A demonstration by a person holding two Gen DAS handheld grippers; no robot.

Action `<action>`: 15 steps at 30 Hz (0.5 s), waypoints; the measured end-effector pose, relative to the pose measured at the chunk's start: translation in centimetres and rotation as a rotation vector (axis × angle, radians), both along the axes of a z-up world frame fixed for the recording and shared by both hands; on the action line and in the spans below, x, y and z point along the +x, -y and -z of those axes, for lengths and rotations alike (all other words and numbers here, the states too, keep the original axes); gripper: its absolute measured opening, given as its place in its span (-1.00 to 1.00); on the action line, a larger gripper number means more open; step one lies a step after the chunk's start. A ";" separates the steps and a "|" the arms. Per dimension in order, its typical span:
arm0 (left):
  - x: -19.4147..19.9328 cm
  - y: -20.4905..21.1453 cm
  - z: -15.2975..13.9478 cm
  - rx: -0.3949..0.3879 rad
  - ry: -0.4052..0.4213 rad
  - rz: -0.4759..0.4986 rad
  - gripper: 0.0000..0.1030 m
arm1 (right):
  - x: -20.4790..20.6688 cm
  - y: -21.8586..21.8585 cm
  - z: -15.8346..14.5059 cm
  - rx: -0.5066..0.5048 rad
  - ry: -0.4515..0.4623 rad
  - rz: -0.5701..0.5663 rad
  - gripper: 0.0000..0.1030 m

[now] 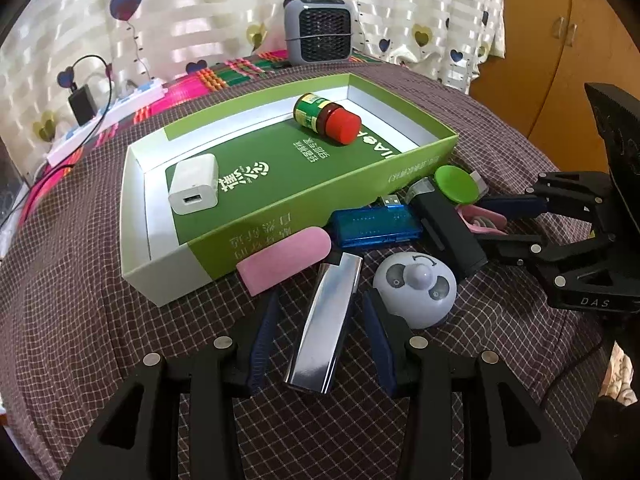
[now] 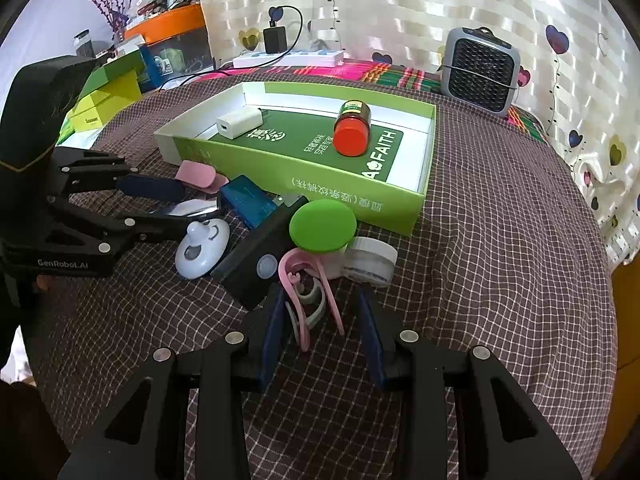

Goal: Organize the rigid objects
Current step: 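Close the left gripper on the silver lighter and lift it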

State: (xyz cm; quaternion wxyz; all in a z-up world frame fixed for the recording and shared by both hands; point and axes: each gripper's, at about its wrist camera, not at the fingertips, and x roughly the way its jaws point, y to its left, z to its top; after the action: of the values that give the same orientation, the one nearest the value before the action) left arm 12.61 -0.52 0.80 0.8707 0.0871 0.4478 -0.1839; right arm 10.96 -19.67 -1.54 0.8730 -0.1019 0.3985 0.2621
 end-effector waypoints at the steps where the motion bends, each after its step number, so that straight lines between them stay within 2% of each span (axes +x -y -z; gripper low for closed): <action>1: 0.0 0.0 0.0 0.001 0.004 -0.006 -0.18 | 0.0 0.0 0.0 -0.001 0.001 0.001 -0.27; 5: -0.1 -0.2 0.0 -0.003 0.008 -0.016 -0.26 | 0.0 -0.1 0.0 -0.007 0.005 0.003 -0.27; 7: -0.1 -0.3 0.0 -0.006 0.009 -0.020 -0.29 | -0.1 -0.2 0.0 -0.016 0.010 0.007 -0.35; 9: -0.3 -0.2 0.0 -0.004 0.011 -0.019 -0.41 | -0.1 -0.2 0.0 -0.014 0.011 0.009 -0.38; 15: -0.6 -0.2 -0.1 -0.013 0.011 -0.017 -0.49 | -0.4 -0.1 0.0 -0.011 0.011 0.007 -0.41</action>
State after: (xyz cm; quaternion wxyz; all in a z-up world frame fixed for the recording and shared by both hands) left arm 11.96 -0.34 0.87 0.8751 0.0788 0.4428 -0.1789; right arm 10.58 -19.53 -1.55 0.8755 -0.1069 0.3955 0.2561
